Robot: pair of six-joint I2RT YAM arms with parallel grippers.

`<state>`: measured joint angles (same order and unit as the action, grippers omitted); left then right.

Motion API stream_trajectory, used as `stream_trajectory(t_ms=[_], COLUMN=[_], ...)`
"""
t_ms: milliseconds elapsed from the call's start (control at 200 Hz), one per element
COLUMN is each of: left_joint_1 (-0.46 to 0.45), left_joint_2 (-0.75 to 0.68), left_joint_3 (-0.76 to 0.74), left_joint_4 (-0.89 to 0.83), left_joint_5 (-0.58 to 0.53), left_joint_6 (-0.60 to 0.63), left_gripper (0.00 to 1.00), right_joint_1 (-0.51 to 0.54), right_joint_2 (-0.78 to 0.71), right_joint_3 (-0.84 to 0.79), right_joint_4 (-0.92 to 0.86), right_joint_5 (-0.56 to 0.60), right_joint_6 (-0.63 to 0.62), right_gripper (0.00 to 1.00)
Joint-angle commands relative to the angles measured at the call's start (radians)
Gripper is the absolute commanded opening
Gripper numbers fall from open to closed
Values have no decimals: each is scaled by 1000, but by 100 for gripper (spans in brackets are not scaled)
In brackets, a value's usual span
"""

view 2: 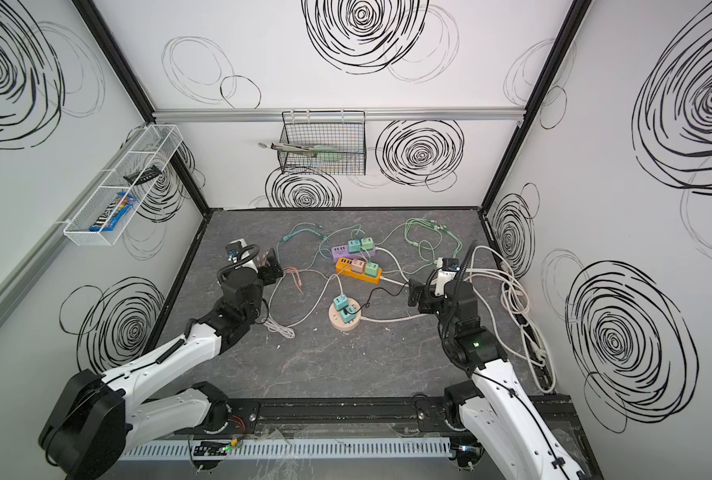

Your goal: Insert the plug

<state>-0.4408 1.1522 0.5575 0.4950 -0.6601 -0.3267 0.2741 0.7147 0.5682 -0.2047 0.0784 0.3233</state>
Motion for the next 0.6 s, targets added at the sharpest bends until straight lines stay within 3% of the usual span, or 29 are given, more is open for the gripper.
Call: stream_trajectory(t_ms=[0, 125, 225, 290, 395, 480, 595], left_joint_1=[47, 99, 124, 131, 125, 127, 141], left_joint_2=[14, -10, -25, -24, 7, 50, 101], left_joint_3=[-18, -89, -150, -170, -193, -221, -223], left_joint_4=[151, 184, 210, 223, 267, 312, 274], left_joint_5=[-112, -147, -165, -203, -312, -317, -323], left_joint_6=[85, 97, 108, 169, 267, 291, 288], left_gripper=[96, 96, 96, 96, 96, 96, 96], right_joint_1=[-27, -63, -123, -178, -247, -286, -301], right_joint_2=[63, 156, 240, 302, 404, 486, 607], right_joint_3=[14, -115, -189, -199, -179, -156, -179], right_joint_4=[46, 410, 622, 676, 667, 630, 728], right_joint_5=[9, 188, 239, 231, 336, 439, 547], right_joint_6=[33, 28, 35, 31, 37, 77, 108], right_gripper=[97, 97, 97, 97, 97, 97, 97])
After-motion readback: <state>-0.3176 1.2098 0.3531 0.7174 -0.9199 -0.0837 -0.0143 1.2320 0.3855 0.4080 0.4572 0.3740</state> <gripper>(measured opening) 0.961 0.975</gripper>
